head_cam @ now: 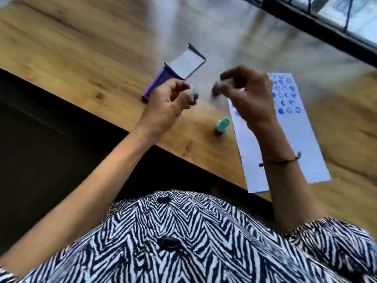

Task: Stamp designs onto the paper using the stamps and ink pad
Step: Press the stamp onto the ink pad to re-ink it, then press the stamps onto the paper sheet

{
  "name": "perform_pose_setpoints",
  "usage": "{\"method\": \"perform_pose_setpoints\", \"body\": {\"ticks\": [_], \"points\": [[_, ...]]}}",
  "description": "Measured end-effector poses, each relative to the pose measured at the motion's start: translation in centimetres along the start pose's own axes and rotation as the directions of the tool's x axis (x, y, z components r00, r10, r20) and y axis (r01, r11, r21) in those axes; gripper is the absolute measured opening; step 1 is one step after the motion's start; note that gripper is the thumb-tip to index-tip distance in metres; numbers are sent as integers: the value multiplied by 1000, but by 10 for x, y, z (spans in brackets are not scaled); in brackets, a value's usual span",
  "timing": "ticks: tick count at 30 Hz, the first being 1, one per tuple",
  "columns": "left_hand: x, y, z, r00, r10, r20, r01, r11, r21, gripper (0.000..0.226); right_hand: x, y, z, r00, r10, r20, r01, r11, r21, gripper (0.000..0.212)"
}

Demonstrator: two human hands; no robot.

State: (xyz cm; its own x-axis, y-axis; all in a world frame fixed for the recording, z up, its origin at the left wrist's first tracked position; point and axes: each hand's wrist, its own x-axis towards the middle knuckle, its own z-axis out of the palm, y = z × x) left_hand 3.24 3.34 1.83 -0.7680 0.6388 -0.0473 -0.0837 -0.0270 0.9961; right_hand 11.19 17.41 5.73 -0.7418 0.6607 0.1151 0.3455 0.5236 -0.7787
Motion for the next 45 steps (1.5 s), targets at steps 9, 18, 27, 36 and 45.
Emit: {"method": "perform_pose_setpoints", "body": {"ticks": [9, 18, 27, 36, 45], "points": [[33, 2, 65, 872, 32, 488, -341, 756, 559, 24, -36, 56, -32, 999, 41, 7, -37, 949, -313, 9], [37, -8, 64, 859, -29, 512, -331, 732, 596, 25, -36, 55, -24, 997, 47, 61, -12, 874, -487, 15], [38, -9, 64, 875, -9, 484, -311, 758, 574, 26, -32, 50, -13, 991, 32, 133, 68, 730, -680, 17], [39, -12, 65, 875, -12, 485, -320, 737, 595, 28, -33, 48, -10, 992, 1, 125, 90, 692, -716, 12], [39, -11, 65, 852, 7, 523, -365, 724, 586, 27, -30, 47, -19, 988, 78, 131, 19, 789, -614, 14]]}}
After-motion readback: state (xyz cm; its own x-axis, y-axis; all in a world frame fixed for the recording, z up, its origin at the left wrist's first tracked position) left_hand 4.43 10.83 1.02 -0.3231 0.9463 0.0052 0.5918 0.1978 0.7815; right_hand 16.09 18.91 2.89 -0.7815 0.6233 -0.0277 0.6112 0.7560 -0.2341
